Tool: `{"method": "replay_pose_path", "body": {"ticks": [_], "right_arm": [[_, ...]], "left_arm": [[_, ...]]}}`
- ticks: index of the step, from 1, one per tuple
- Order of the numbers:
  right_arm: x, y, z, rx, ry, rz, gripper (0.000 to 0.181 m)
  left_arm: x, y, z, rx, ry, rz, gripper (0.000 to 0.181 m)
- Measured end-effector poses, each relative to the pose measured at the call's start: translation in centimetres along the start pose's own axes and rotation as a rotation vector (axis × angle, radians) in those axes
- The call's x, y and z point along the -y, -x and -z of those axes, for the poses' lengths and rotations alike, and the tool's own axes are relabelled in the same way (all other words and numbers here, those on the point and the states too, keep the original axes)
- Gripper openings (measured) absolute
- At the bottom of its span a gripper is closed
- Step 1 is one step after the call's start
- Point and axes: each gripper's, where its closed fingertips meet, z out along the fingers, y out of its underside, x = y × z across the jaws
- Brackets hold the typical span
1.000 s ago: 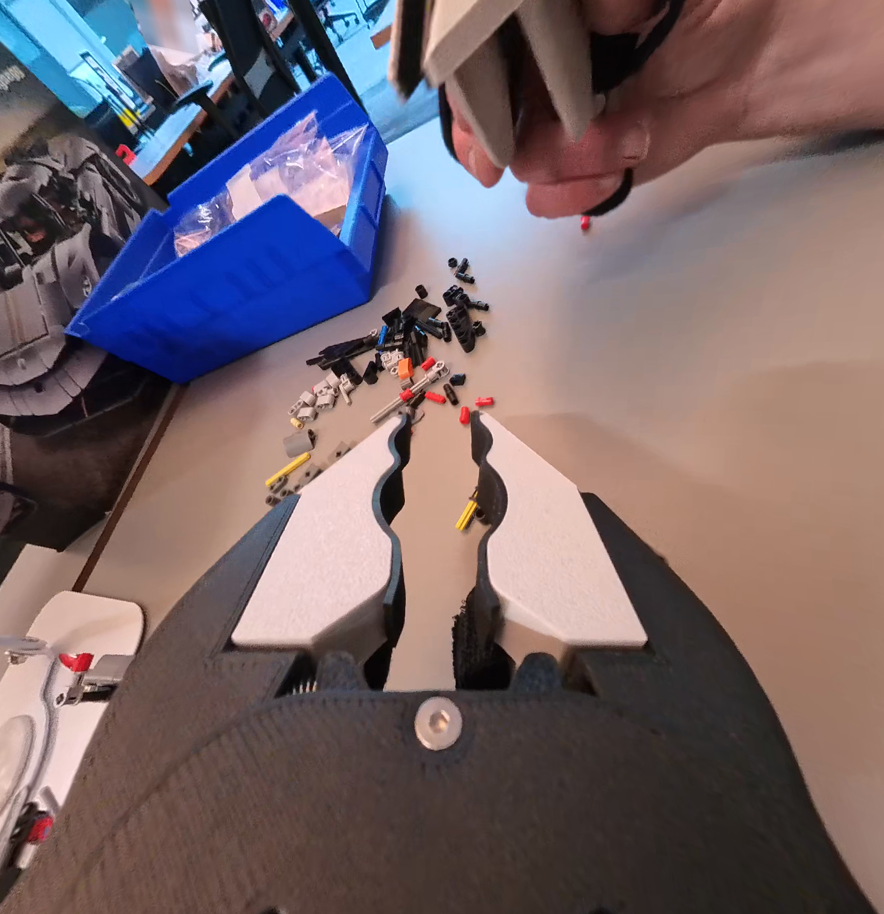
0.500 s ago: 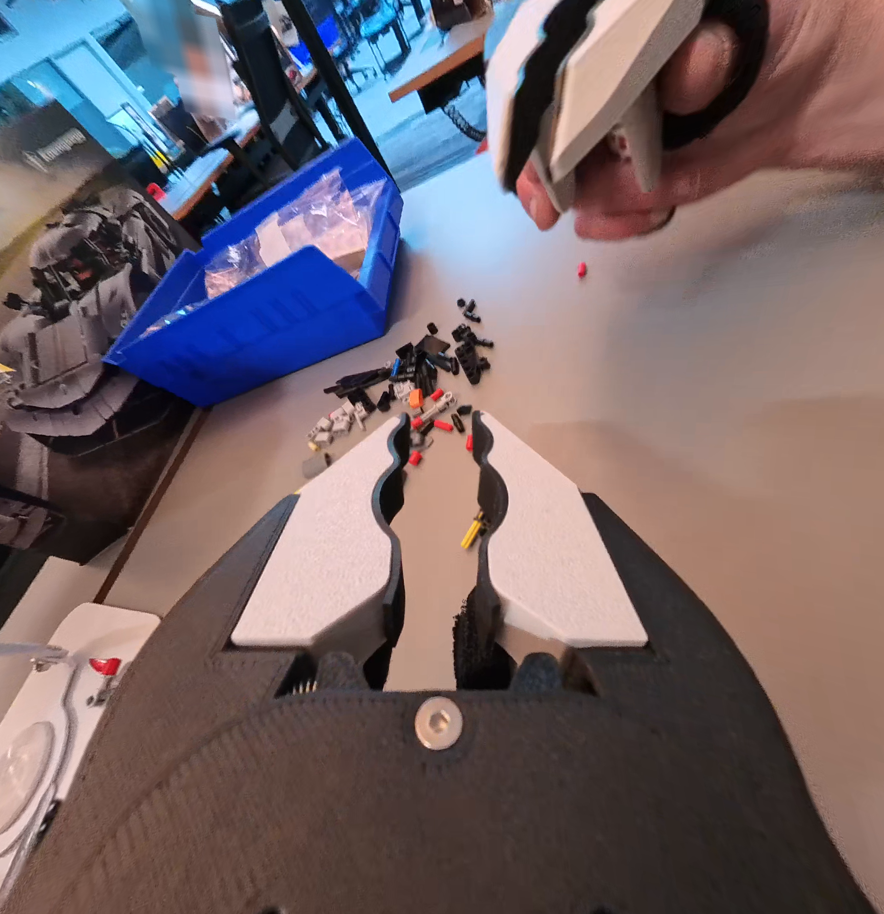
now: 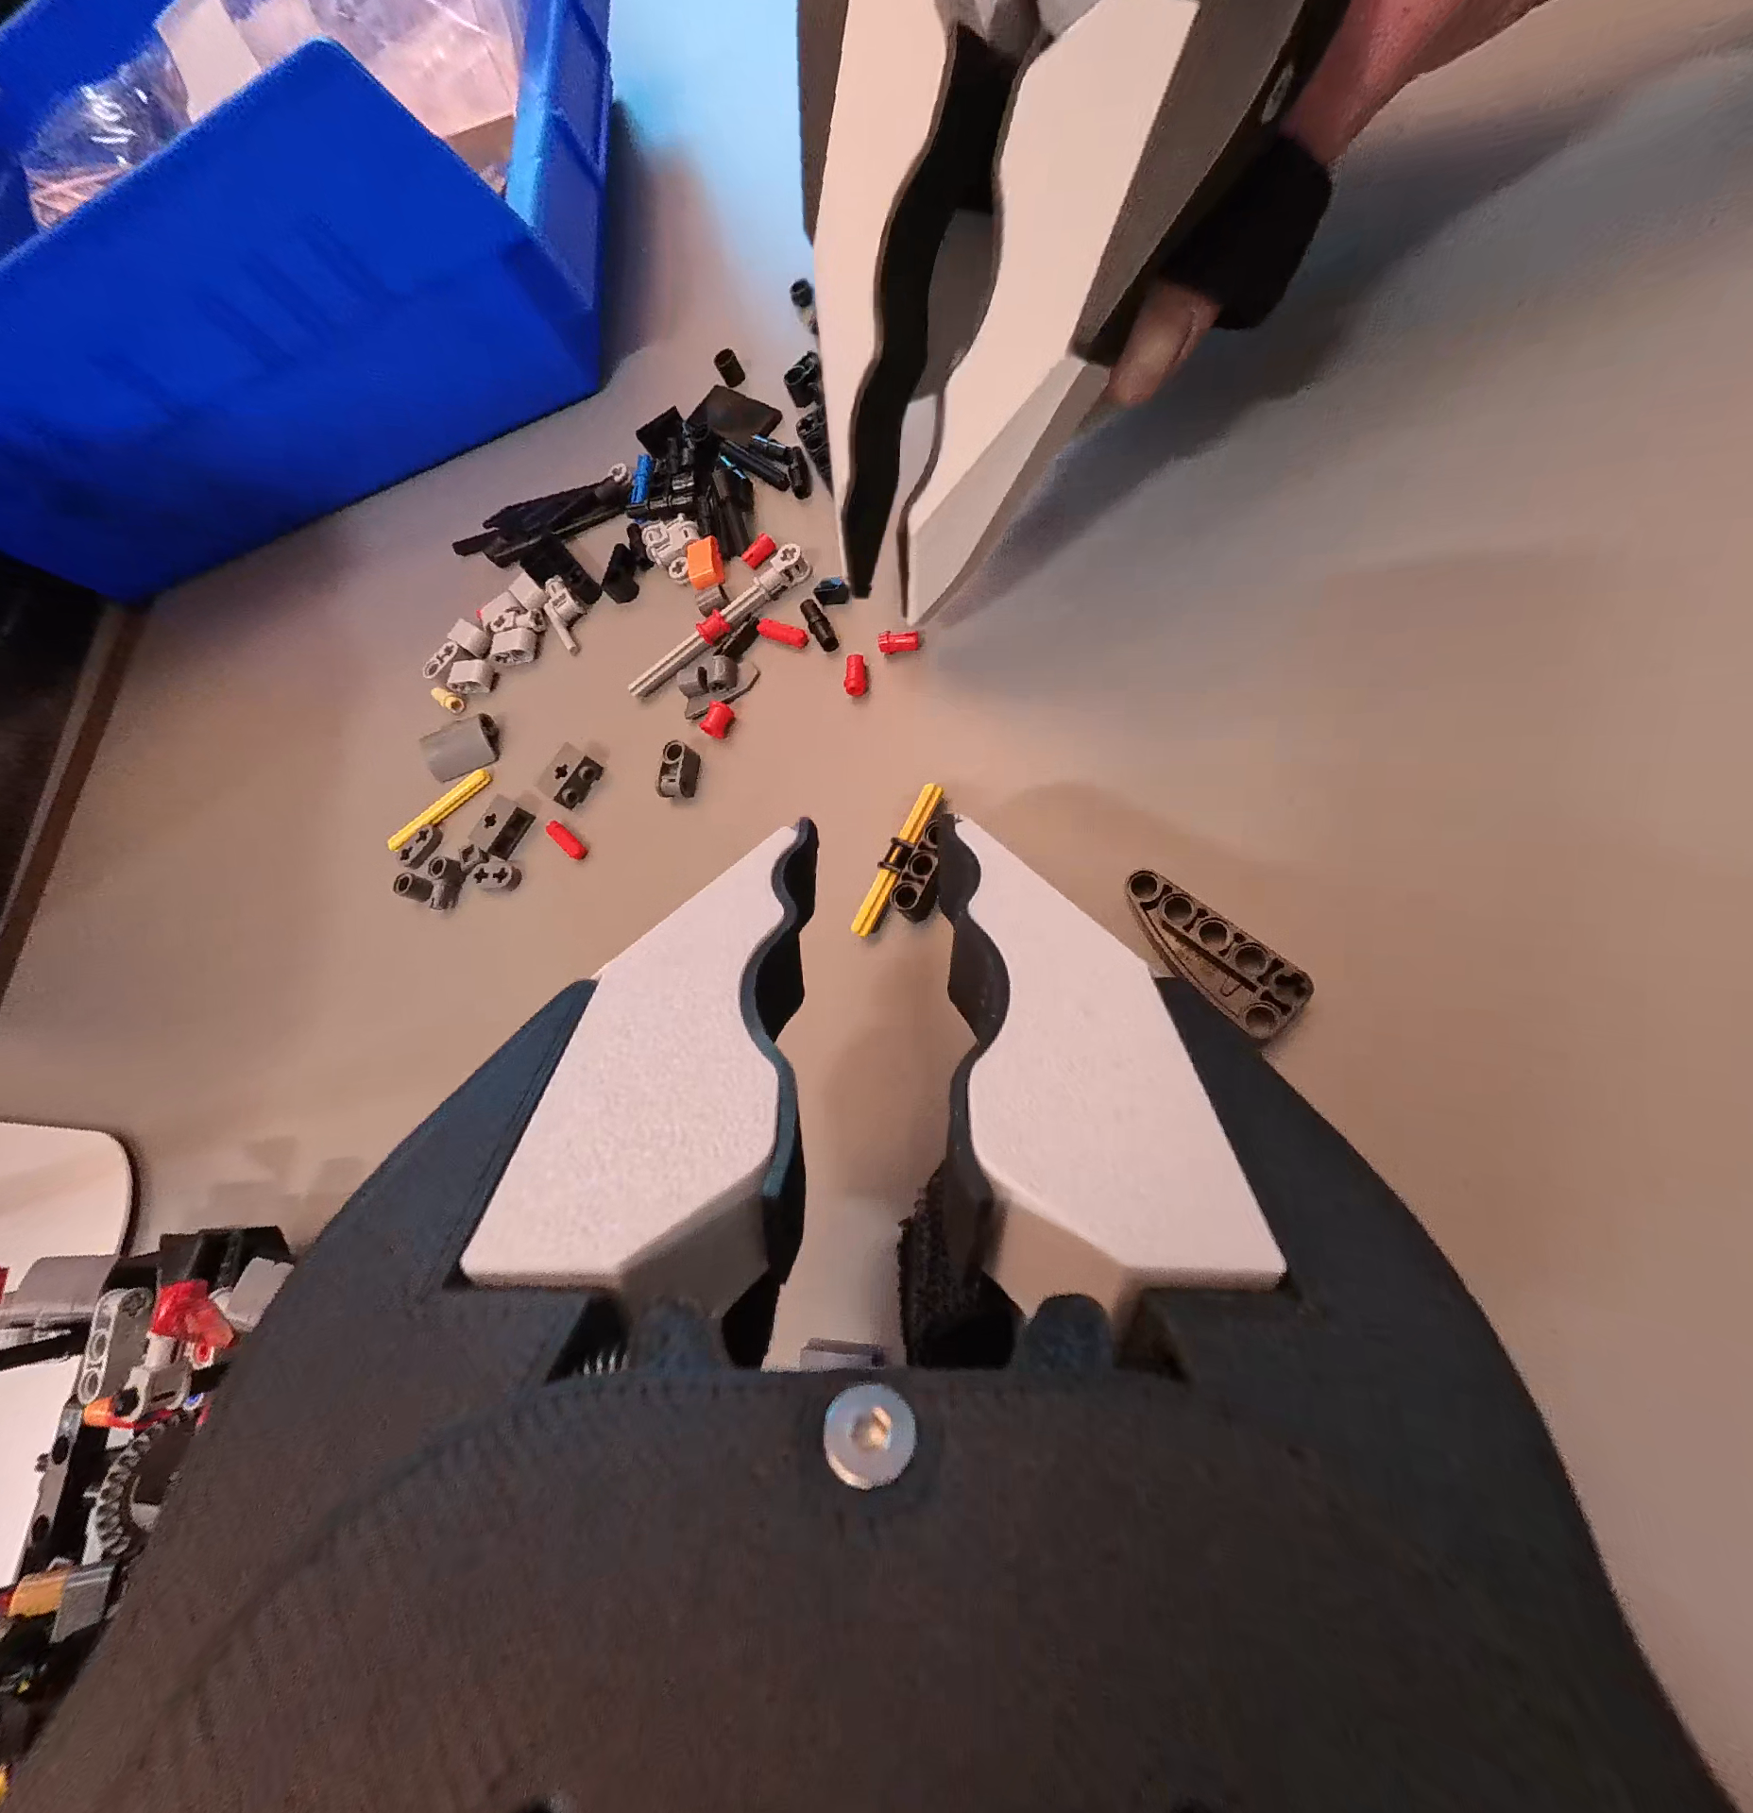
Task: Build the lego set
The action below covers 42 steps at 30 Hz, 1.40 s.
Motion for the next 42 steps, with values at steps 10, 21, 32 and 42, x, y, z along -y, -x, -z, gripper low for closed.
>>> {"method": "replay_pose_path", "body": {"ticks": [10, 21, 32, 42], "right_arm": [[-0.5, 0.6, -1.1, 0.036, 0.017, -0.051, 0.000], [1.3, 0.6, -1.1, 0.052, 0.026, 0.156, 0.013], [0.4, 0.1, -2.3, 0.160, 0.058, 0.177, 0.000], [0.7, 1.0, -2.0, 0.137, 0.096, 0.126, 0.008]], "left_arm": [[0.0, 0.2, -0.1, 0.013, 0.000, -0.002, 0.022], [-0.7, 1.1, 0.3, 0.022, 0.022, 0.016, 0.021], [-0.8, 0.9, -0.1, 0.016, 0.024, 0.017, 0.021], [-0.8, 0.7, -0.7, 0.009, 0.030, 0.011, 0.020]]}}
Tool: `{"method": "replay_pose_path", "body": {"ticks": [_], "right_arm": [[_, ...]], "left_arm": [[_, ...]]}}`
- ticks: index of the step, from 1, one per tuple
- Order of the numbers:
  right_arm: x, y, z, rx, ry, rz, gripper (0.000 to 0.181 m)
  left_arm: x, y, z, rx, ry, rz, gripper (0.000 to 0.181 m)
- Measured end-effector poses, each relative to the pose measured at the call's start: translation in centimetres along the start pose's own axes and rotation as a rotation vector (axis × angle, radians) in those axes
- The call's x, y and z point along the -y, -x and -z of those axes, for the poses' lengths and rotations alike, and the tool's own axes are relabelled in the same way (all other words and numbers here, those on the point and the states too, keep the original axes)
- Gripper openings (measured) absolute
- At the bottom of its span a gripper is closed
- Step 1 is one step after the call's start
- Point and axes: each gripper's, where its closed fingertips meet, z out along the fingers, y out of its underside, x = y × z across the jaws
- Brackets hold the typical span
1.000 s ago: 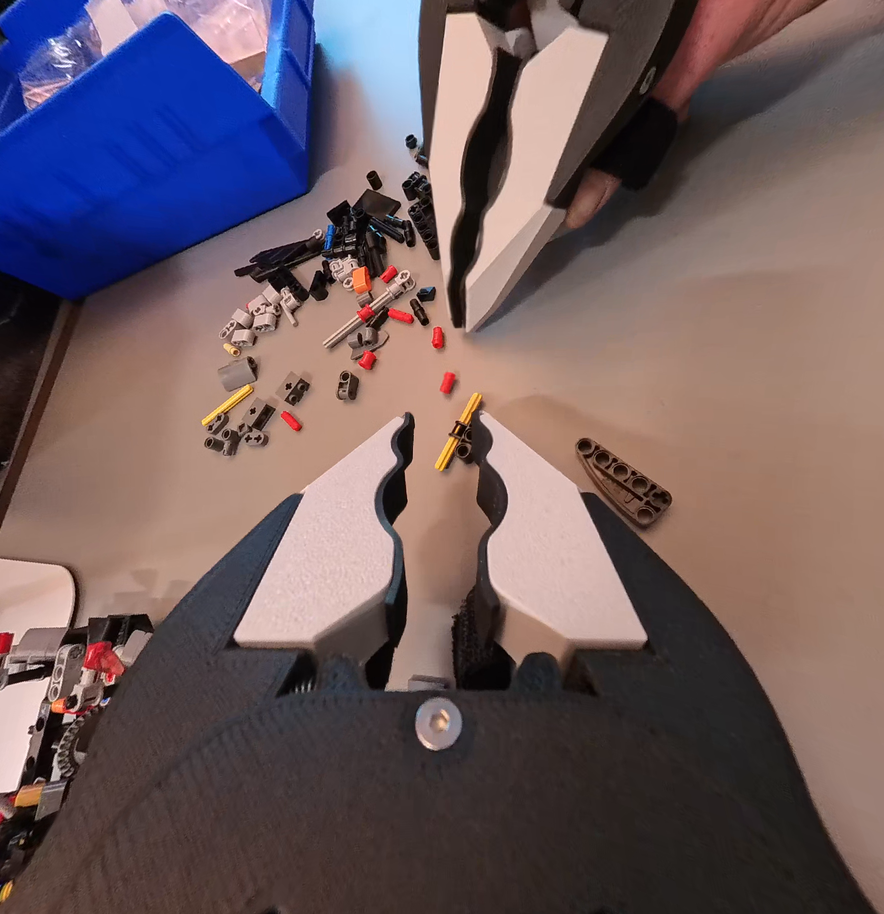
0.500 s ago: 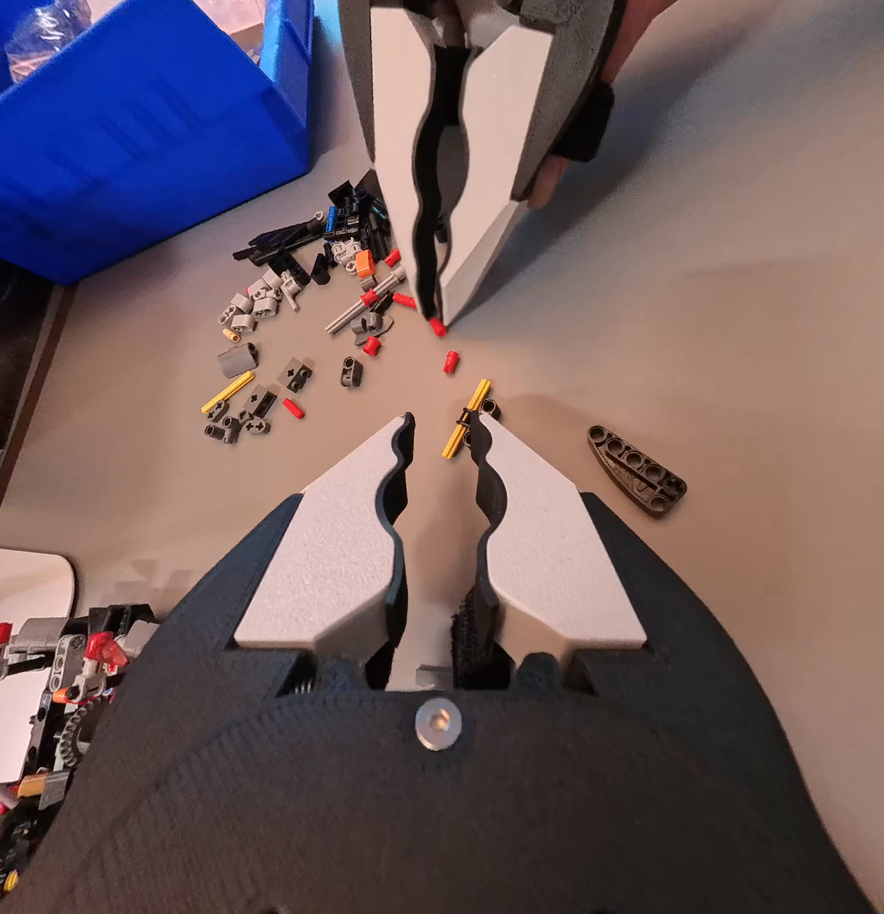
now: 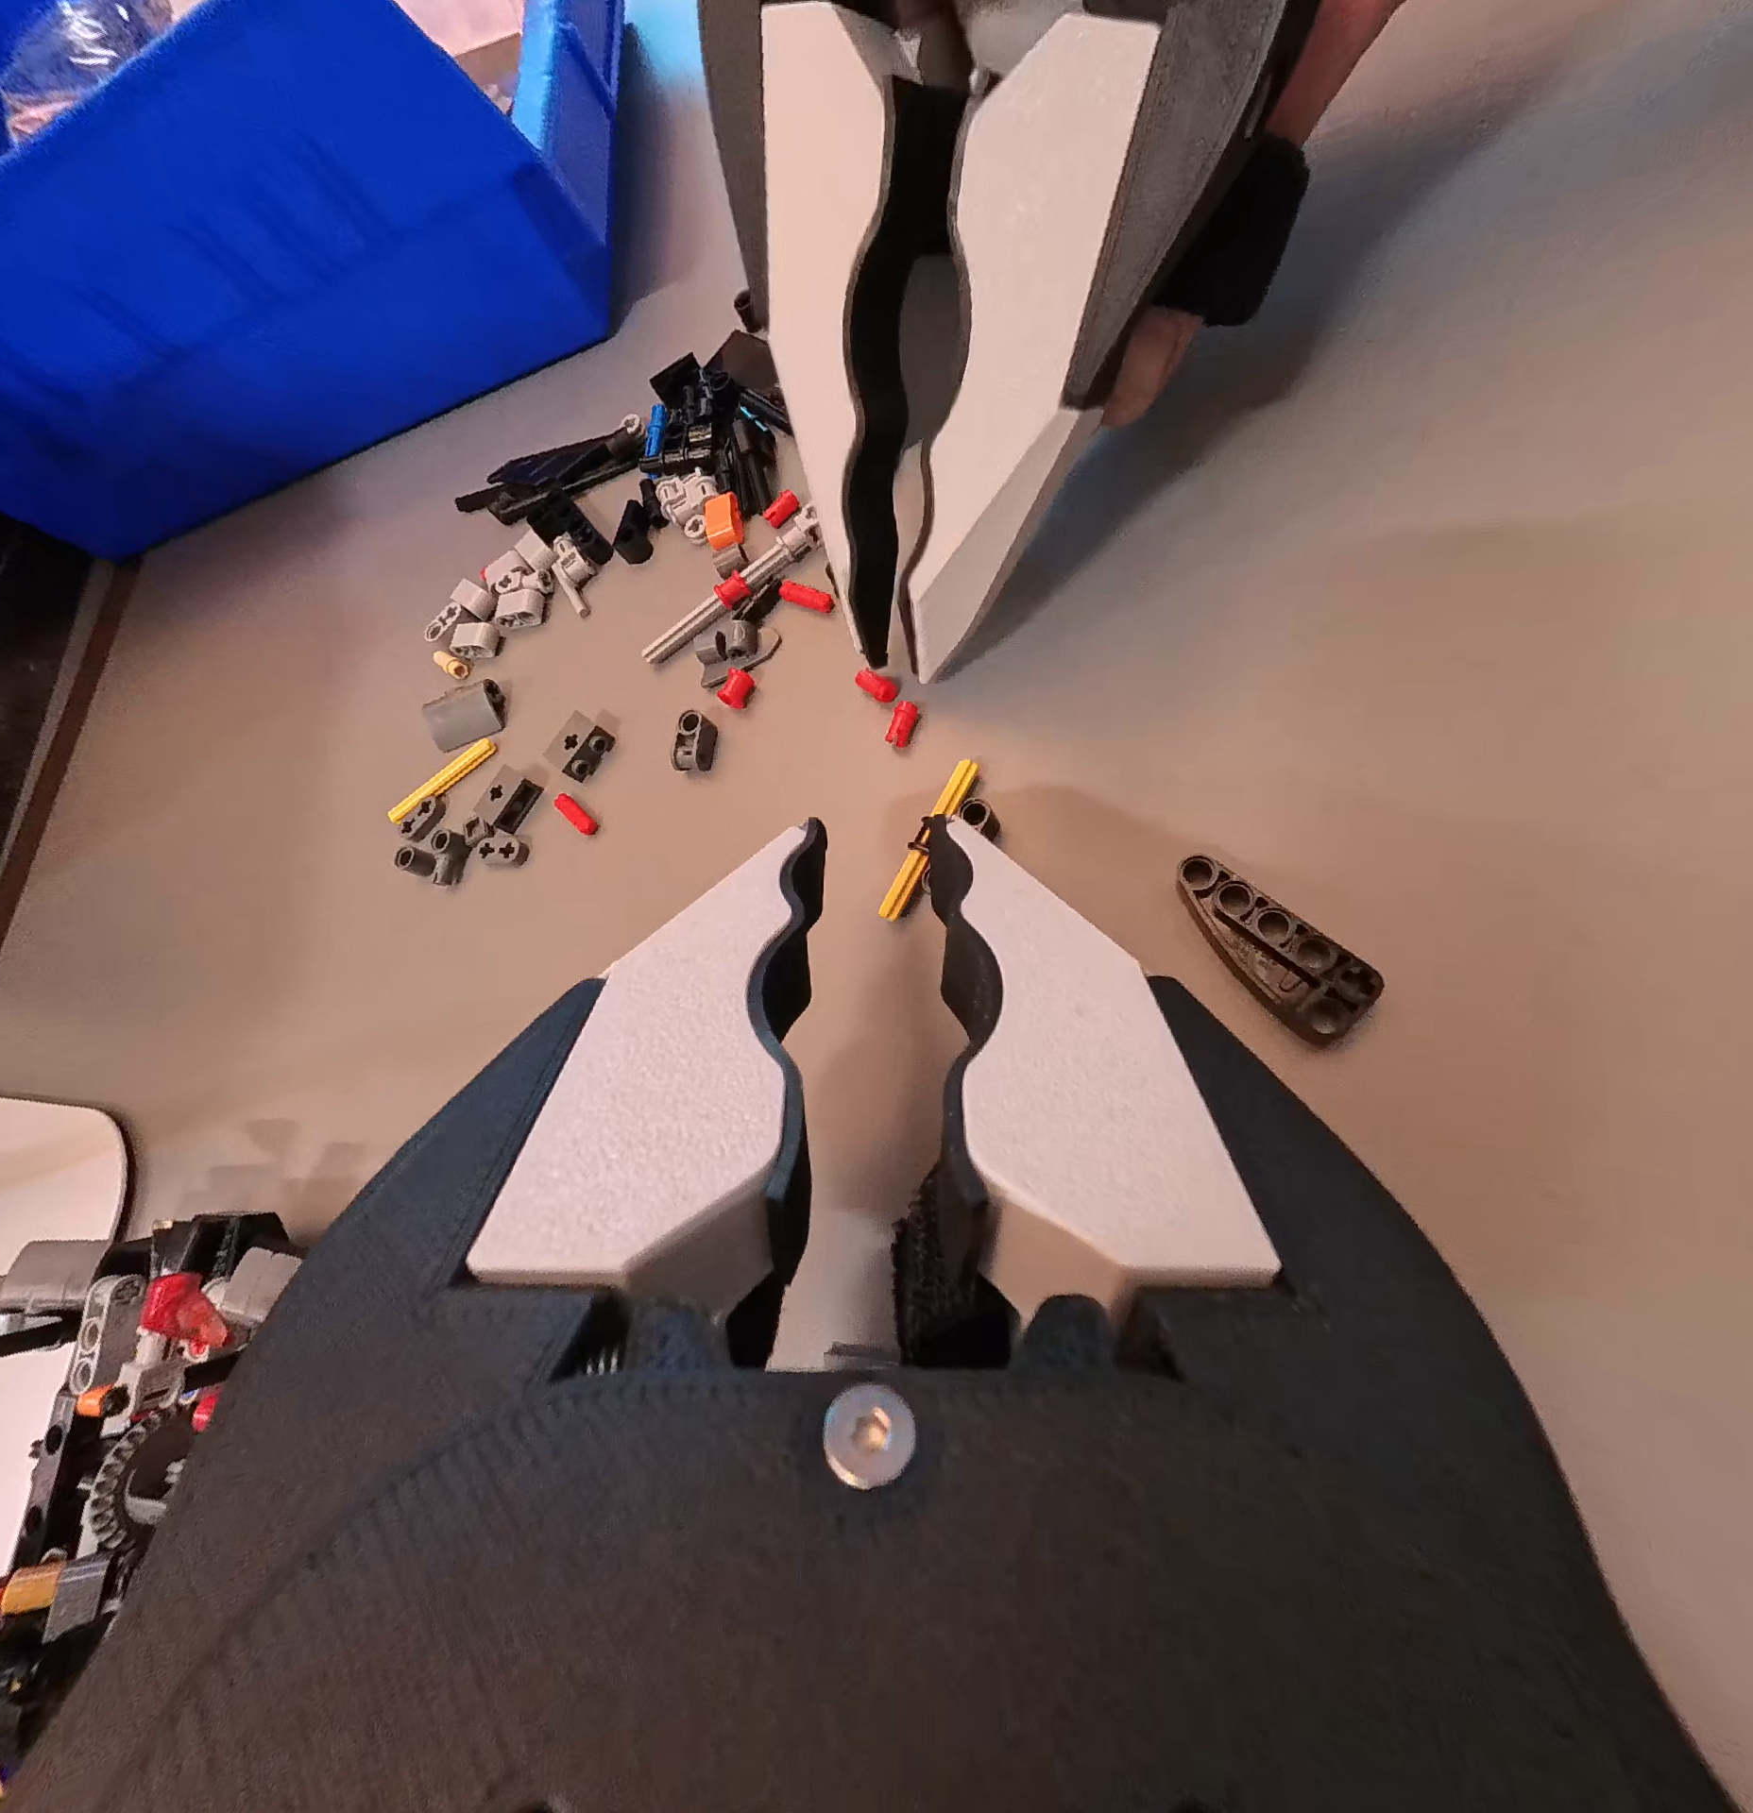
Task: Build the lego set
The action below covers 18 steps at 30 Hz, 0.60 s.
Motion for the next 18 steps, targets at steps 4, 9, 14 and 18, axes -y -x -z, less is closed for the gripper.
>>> {"method": "replay_pose_path", "body": {"ticks": [4, 9, 14, 18], "right_arm": [[0.24, 0.22, -0.63, 0.019, -0.016, -0.041, 0.012], [0.55, 0.09, -0.93, 0.014, -0.021, -0.050, 0.012], [0.62, 0.32, -0.97, 0.026, -0.051, -0.043, 0.006], [0.62, 0.39, -0.78, 0.043, -0.061, -0.056, 0.007]], "left_arm": [[0.03, 0.00, -0.05, -0.004, -0.003, 0.005, 0.020], [-0.11, -0.03, -0.06, -0.007, 0.002, 0.002, 0.020], [-0.30, 0.10, -0.01, -0.004, 0.007, 0.004, 0.020], [-0.38, 0.03, -0.12, -0.005, 0.013, -0.001, 0.020]]}}
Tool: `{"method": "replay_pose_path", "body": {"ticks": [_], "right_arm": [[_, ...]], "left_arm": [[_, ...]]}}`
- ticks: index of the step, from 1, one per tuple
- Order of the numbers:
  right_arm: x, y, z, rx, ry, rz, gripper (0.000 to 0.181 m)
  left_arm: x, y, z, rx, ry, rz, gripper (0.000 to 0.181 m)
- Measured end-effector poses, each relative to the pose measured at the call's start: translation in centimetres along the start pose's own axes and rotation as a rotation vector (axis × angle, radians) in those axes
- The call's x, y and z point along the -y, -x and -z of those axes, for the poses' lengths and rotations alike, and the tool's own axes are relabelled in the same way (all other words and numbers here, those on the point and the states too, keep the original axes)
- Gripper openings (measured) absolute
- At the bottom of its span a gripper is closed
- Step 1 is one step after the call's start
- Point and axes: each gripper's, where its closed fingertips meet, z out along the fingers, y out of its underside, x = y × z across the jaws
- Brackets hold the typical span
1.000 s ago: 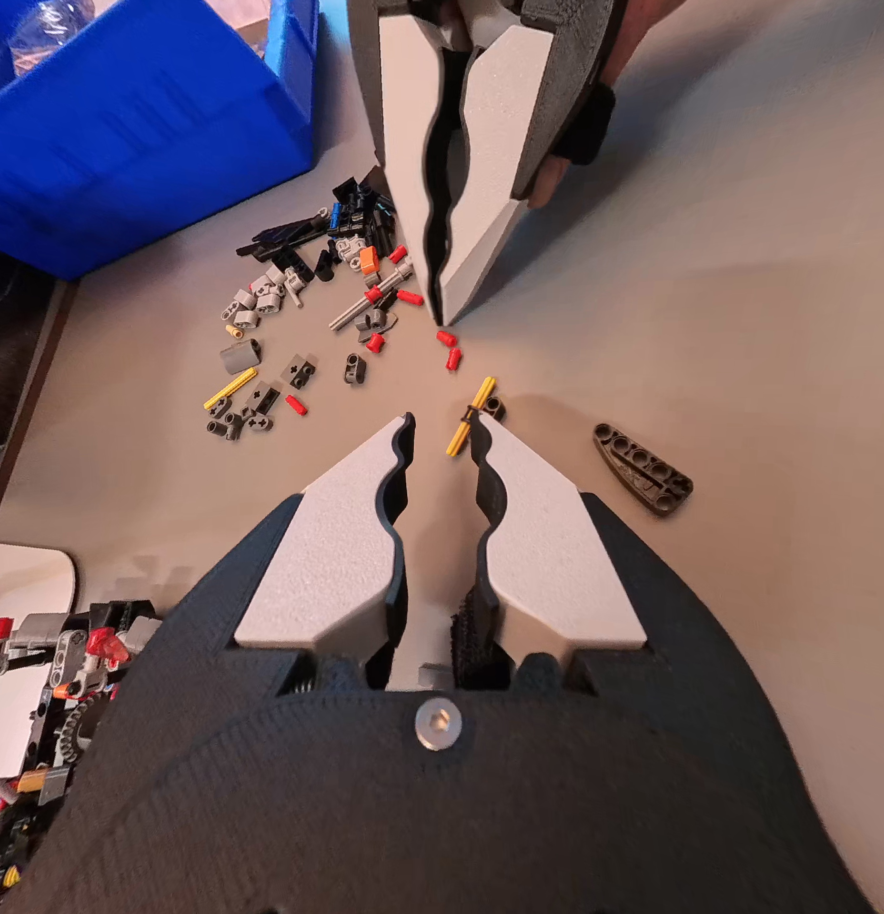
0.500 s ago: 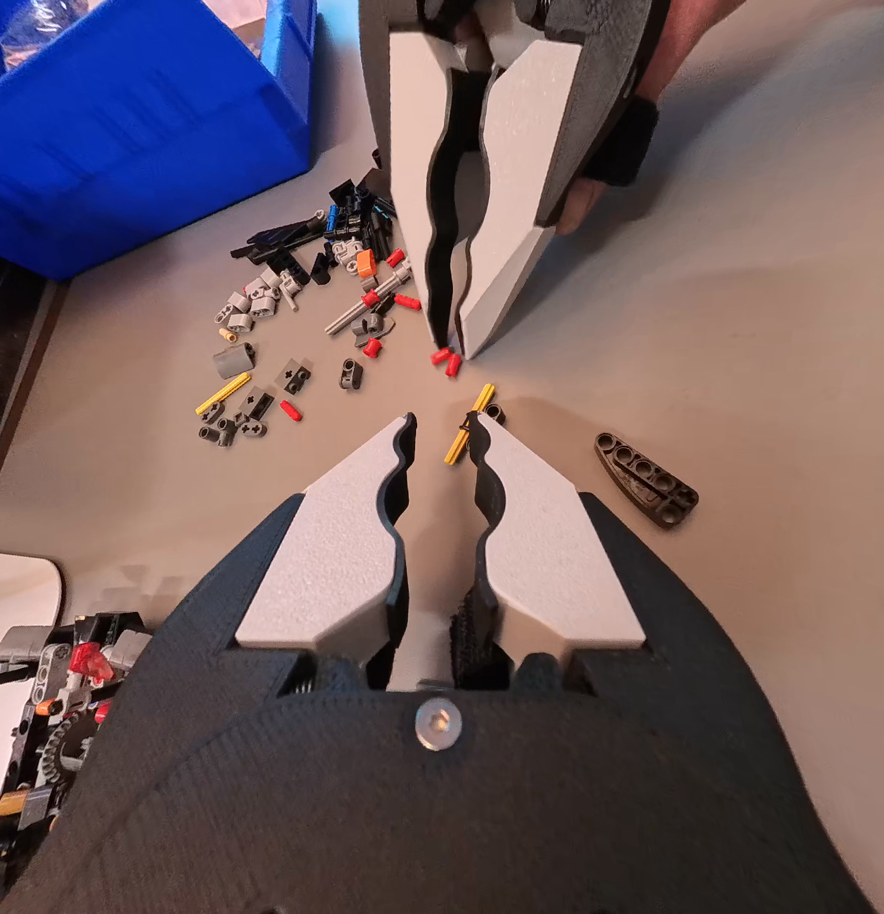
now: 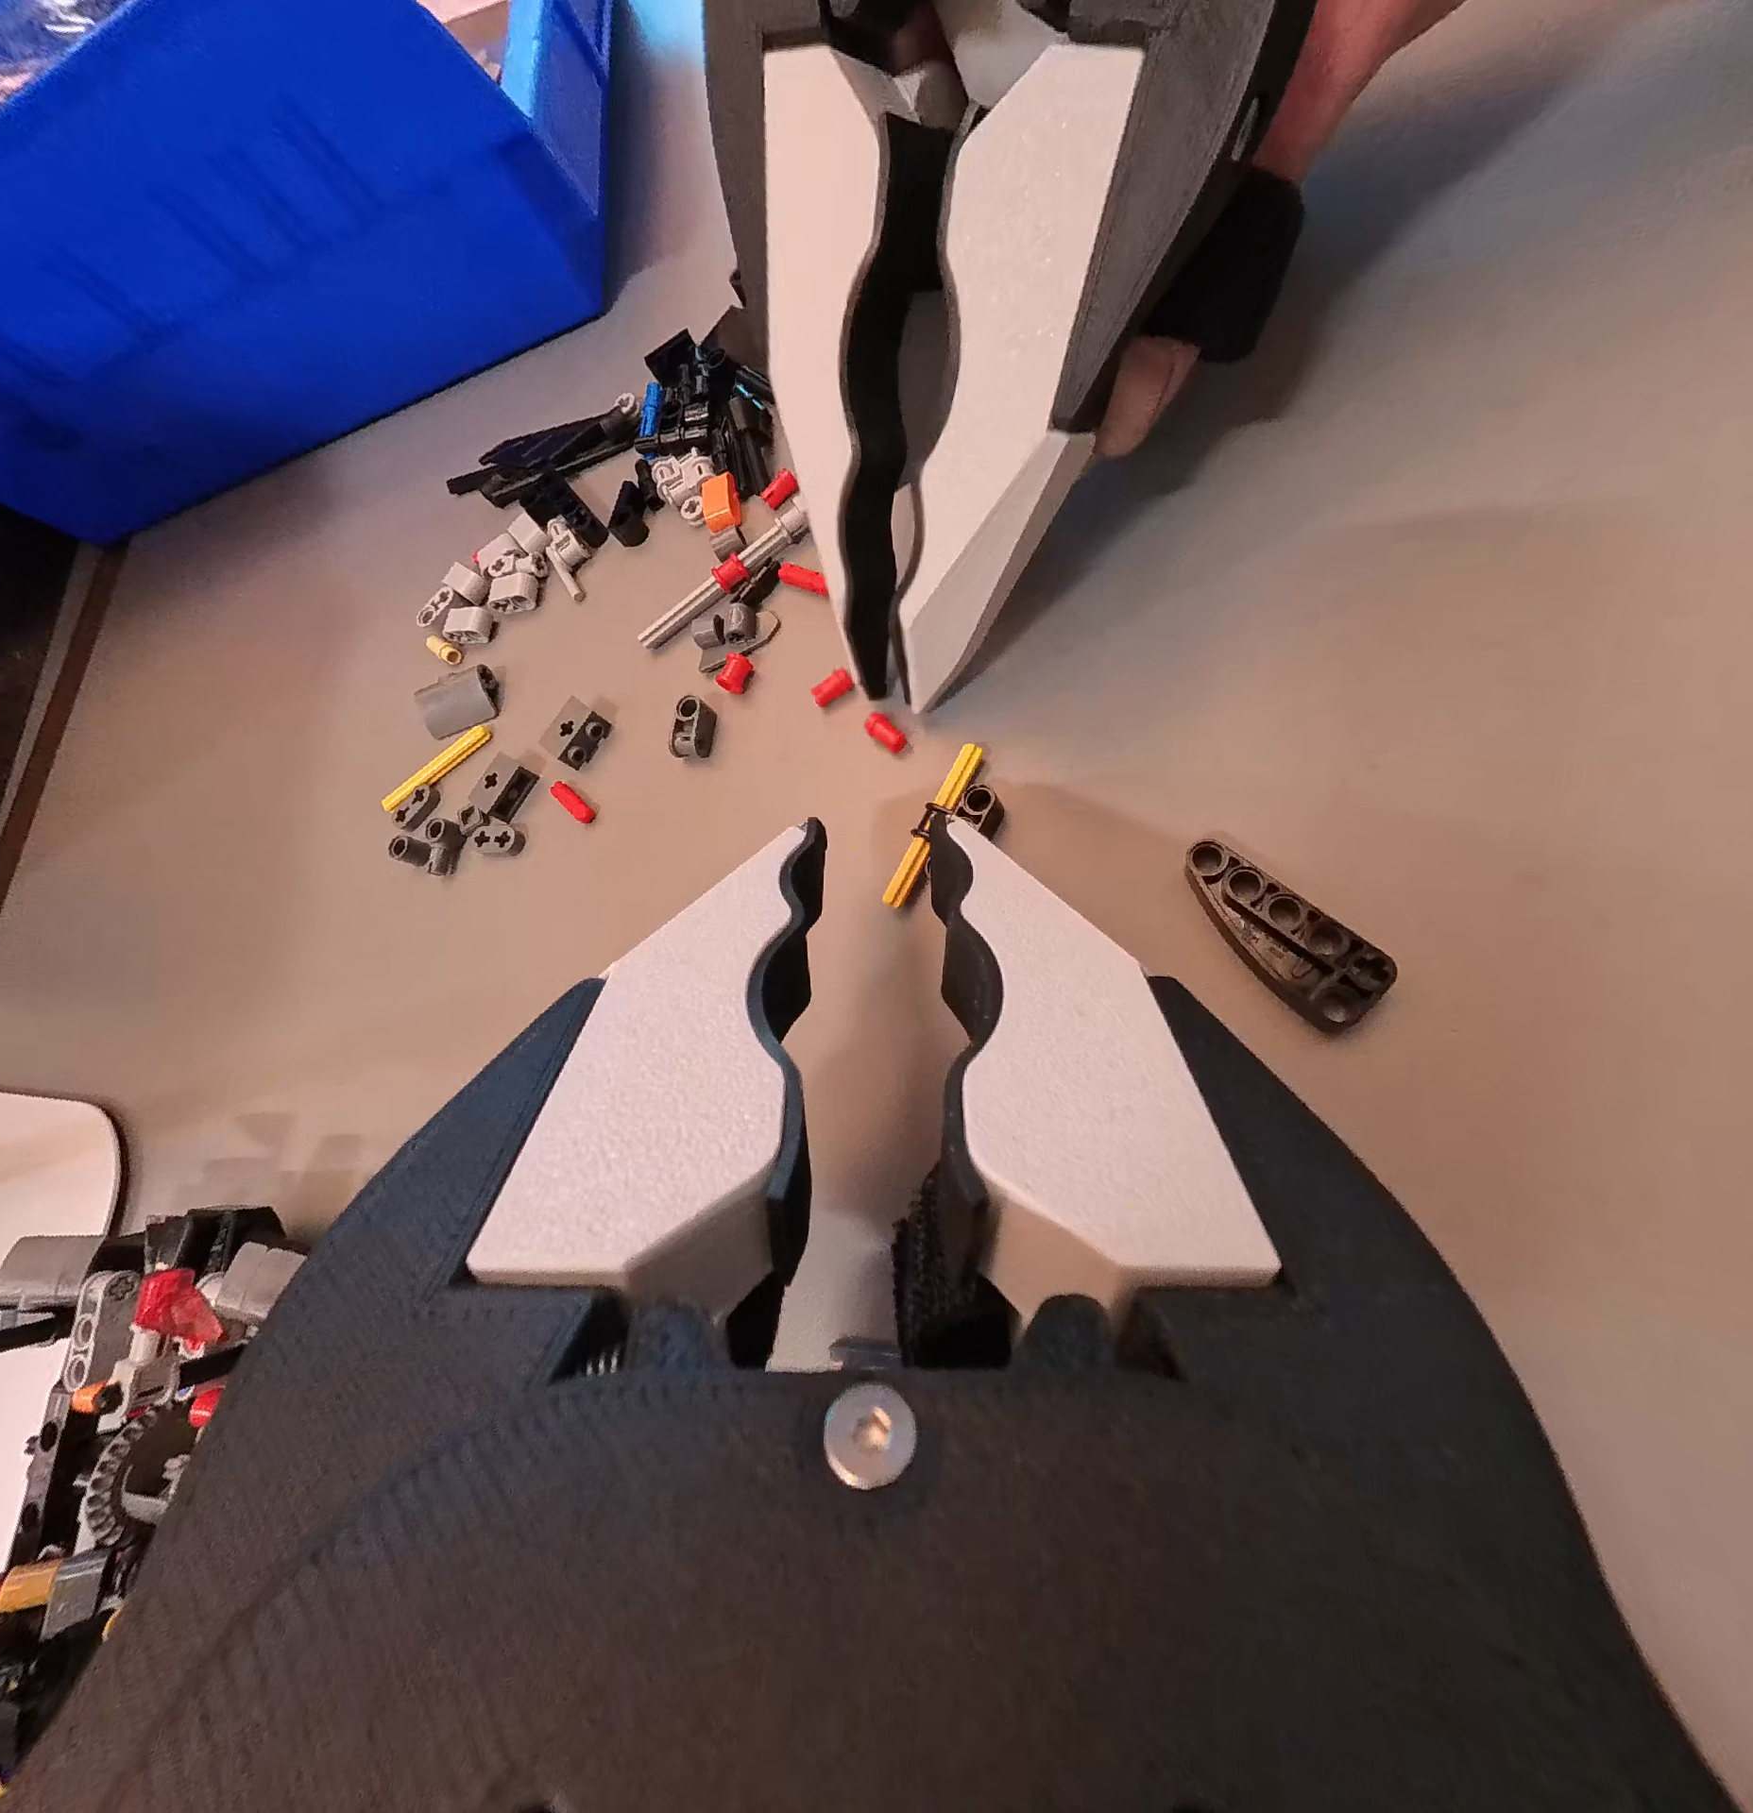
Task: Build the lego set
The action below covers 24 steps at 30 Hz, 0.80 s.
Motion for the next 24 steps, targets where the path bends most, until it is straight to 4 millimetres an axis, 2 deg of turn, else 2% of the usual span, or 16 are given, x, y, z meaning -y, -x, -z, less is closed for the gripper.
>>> {"method": "replay_pose_path", "body": {"ticks": [4, 10, 16, 20, 24], "right_arm": [[0.1, -0.2, 0.1, 0.008, -0.003, 0.011, 0.013], [0.5, 0.0, -0.4, 0.065, 0.032, 0.093, 0.011], [1.2, -0.4, -0.4, 0.157, 0.098, 0.330, 0.011], [0.9, 0.1, -0.6, 0.278, 0.160, 0.474, 0.010], [0.5, 0.4, -0.8, 0.354, 0.197, 0.530, 0.011]], "left_arm": [[-0.1, 0.0, -0.1, -0.001, 0.003, 0.003, 0.019], [-0.3, 0.2, -0.1, 0.002, 0.006, 0.007, 0.019], [-0.3, 0.2, -0.2, -0.003, 0.005, 0.011, 0.019], [-0.3, 0.3, -0.1, -0.002, 0.004, 0.012, 0.019], [-0.5, 0.4, -0.1, -0.003, 0.004, 0.017, 0.019]]}}
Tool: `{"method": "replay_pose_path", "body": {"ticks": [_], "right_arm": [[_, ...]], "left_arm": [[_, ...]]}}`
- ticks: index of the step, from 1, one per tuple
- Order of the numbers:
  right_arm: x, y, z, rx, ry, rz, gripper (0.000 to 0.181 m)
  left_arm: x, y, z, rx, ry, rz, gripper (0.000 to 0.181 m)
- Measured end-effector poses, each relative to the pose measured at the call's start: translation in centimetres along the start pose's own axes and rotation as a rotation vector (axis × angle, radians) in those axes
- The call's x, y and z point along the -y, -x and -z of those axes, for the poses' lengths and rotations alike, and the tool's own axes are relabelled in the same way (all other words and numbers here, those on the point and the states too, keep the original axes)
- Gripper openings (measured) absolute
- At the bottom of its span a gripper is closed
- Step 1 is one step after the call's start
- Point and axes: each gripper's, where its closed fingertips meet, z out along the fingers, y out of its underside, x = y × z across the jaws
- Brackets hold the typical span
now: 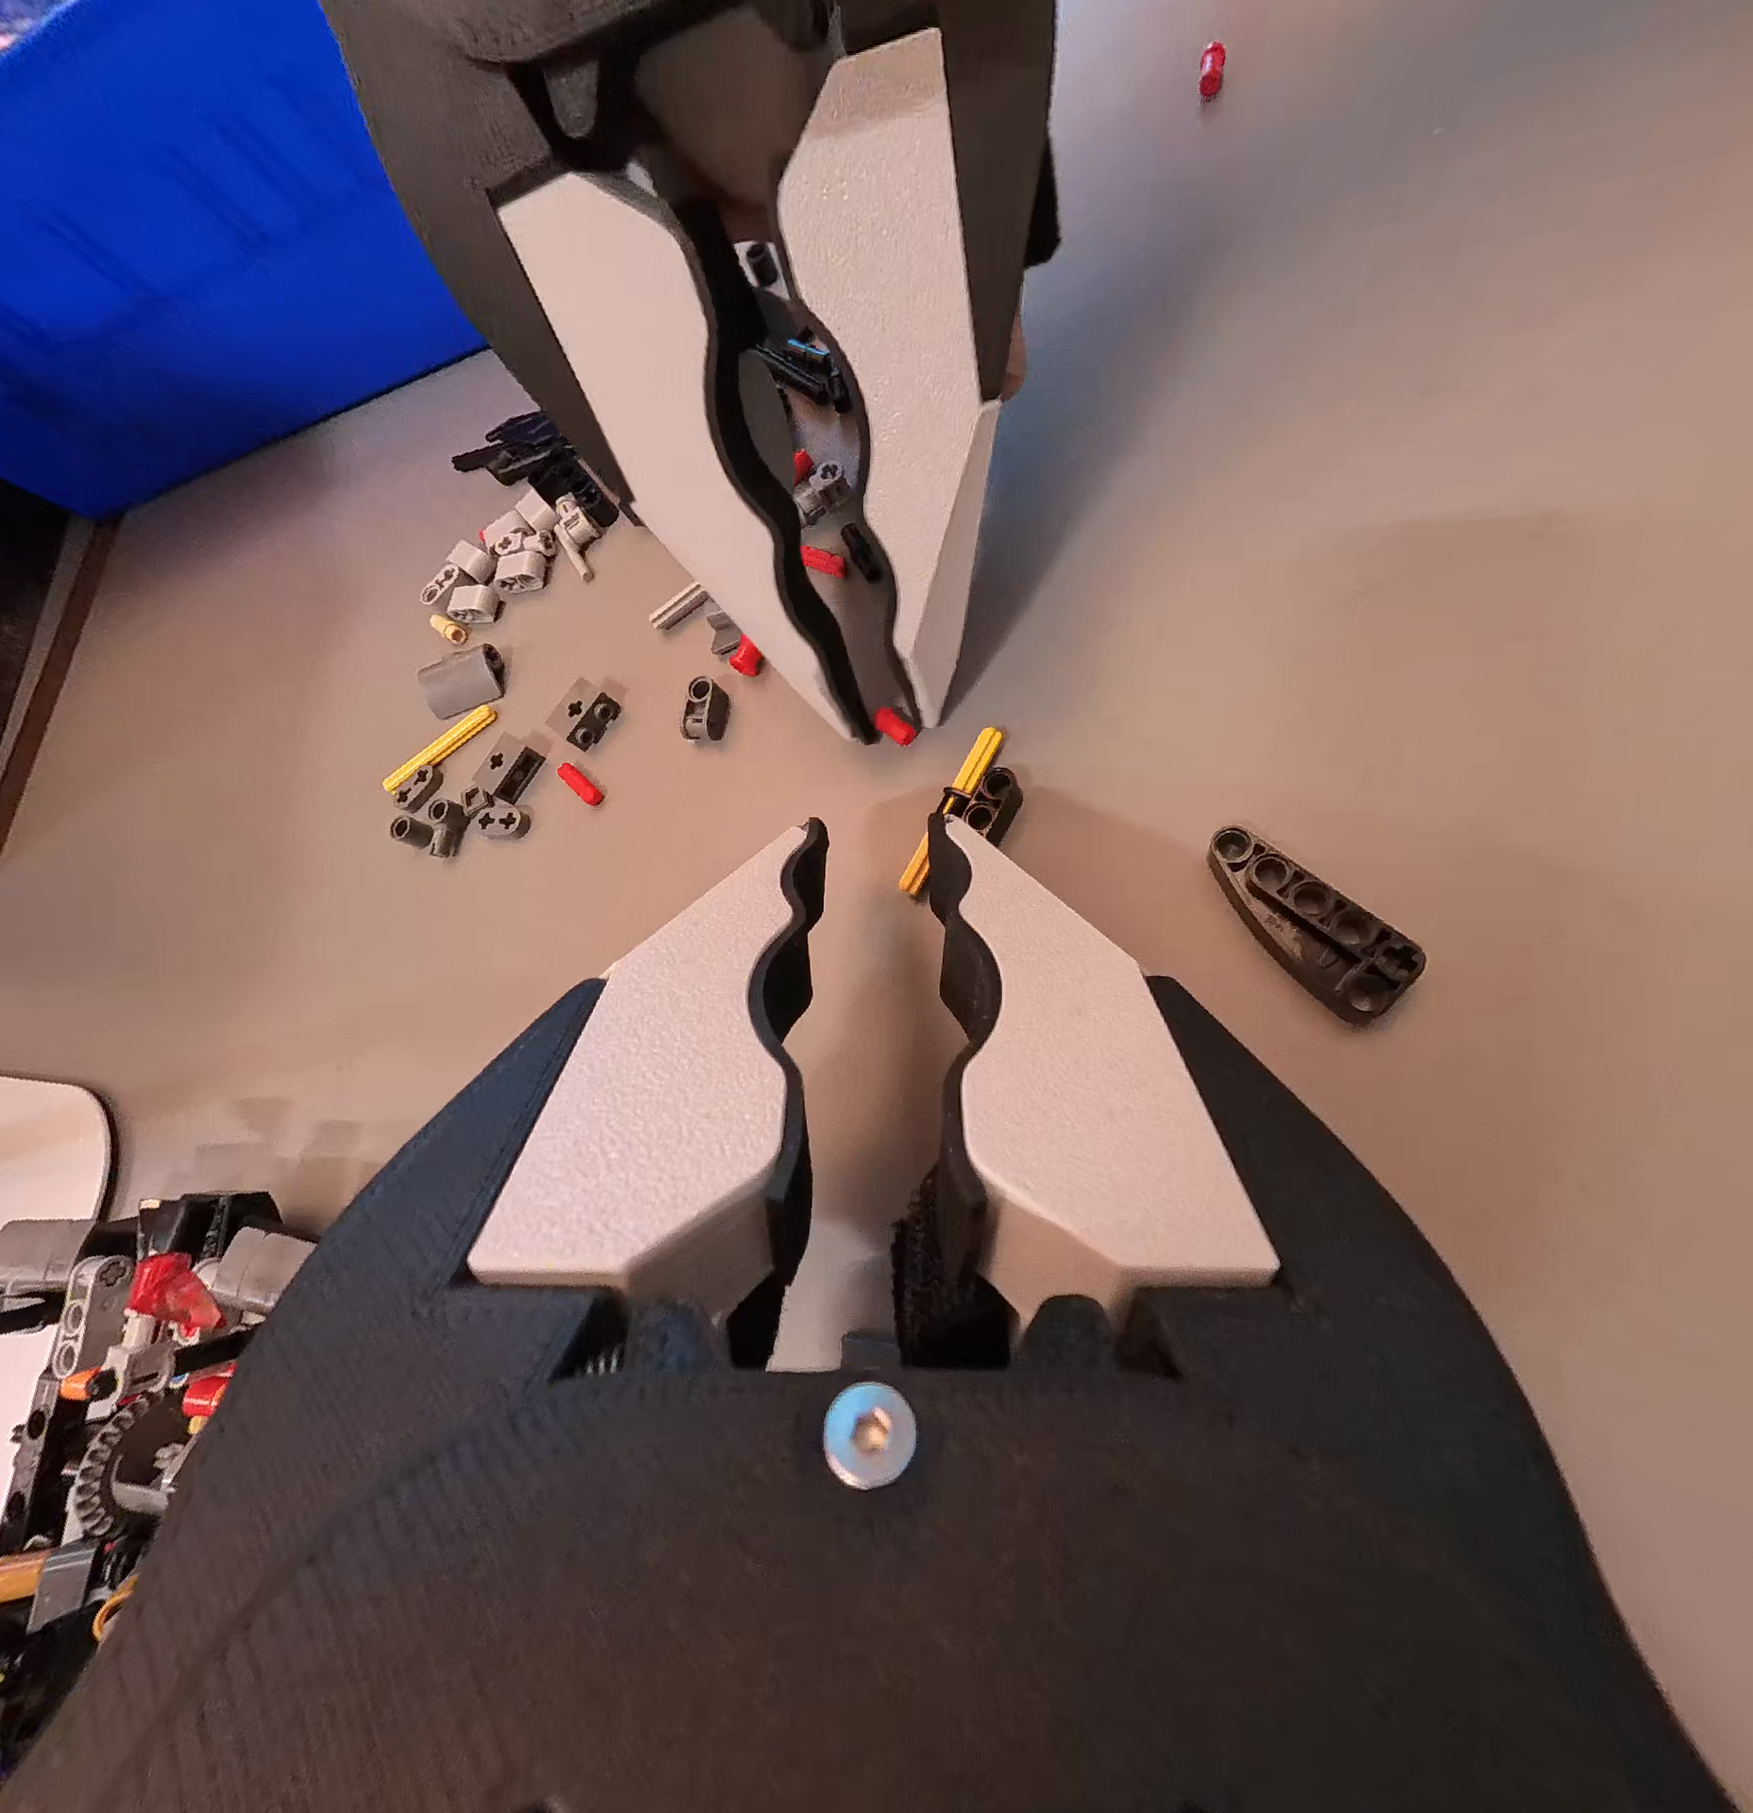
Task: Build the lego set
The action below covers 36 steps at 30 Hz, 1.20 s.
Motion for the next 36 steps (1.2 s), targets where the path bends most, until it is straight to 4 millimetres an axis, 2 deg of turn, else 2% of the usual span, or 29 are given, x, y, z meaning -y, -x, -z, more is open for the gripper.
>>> {"method": "replay_pose_path", "body": {"ticks": [8, 11, 17, 20, 25, 30, 36], "right_arm": [[0.1, 0.2, 0.0, 0.001, -0.028, -0.022, 0.004], [0.2, 0.0, 0.3, -0.017, -0.067, -0.086, 0.003], [2.9, 0.4, 2.8, 0.058, -0.328, -0.333, 0.003], [4.0, 0.8, 3.9, 0.139, -0.441, -0.416, 0.003], [4.2, 1.5, 3.9, 0.207, -0.436, -0.451, 0.003], [4.4, 1.3, 4.2, 0.240, -0.457, -0.505, 0.003], [4.5, 1.4, 4.3, 0.267, -0.498, -0.535, 0.003]], "left_arm": [[0.0, -0.3, -0.2, -0.011, 0.000, -0.002, 0.019], [0.5, 0.0, 0.0, 0.009, -0.029, -0.013, 0.019], [3.0, 0.8, 1.3, 0.164, -0.112, -0.168, 0.021], [3.8, 0.4, 1.3, 0.195, -0.115, -0.238, 0.021], [4.4, 0.4, 1.5, 0.238, -0.123, -0.295, 0.015], [4.6, 0.2, 1.6, 0.254, -0.119, -0.331, 0.004], [4.7, 0.2, 1.8, 0.254, -0.122, -0.338, 0.003]]}}
